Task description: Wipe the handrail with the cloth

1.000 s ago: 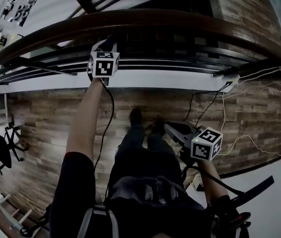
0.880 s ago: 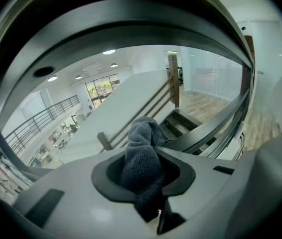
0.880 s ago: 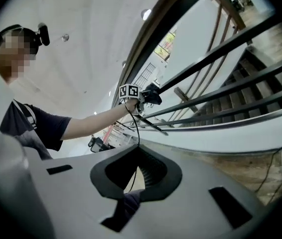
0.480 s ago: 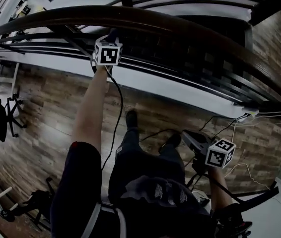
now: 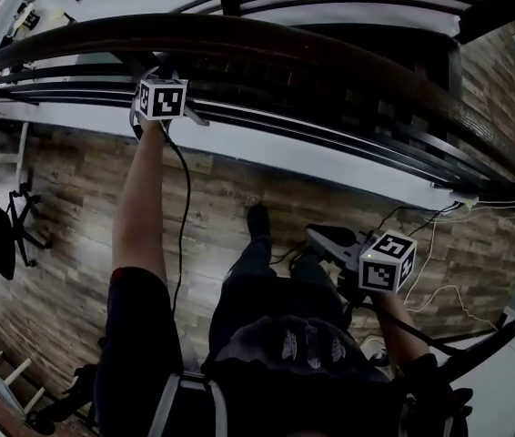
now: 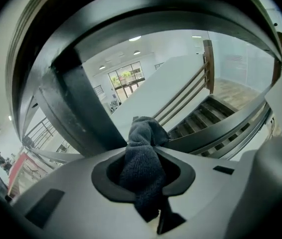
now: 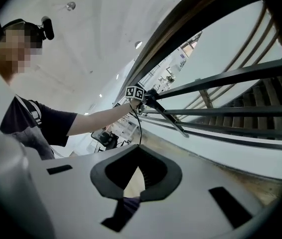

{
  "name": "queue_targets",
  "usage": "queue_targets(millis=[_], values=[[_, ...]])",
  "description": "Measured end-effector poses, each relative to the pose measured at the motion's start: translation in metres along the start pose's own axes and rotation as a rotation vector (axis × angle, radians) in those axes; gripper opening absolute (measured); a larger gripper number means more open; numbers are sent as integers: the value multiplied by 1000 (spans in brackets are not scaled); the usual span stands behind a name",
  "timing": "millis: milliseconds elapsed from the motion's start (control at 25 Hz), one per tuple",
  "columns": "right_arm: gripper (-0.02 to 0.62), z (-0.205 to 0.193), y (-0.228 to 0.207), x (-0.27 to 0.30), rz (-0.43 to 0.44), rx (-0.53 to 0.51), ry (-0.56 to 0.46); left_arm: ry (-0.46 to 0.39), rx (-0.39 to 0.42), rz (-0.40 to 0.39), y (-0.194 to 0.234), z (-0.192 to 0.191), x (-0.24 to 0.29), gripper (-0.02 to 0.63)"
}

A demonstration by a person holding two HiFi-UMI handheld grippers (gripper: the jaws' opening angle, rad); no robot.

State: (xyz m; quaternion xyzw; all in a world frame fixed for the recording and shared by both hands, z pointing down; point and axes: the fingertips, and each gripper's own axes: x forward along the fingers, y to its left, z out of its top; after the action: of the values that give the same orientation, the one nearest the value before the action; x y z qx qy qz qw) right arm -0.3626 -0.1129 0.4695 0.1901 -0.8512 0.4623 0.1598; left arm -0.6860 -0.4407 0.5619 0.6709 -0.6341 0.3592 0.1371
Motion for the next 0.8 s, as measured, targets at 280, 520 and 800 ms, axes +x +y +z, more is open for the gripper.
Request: queue_targets(millis=[280,520,800], values=[[3,24,12,60,-52,-10,-22,0,151,117,72,4,2,94],[4,37,-29,-33,38,-15,-116,-161,49,94,-31,31,-38,95],[3,63,-22,-112,137,-144,-269,-559,30,-415,-217,98,-236,95]])
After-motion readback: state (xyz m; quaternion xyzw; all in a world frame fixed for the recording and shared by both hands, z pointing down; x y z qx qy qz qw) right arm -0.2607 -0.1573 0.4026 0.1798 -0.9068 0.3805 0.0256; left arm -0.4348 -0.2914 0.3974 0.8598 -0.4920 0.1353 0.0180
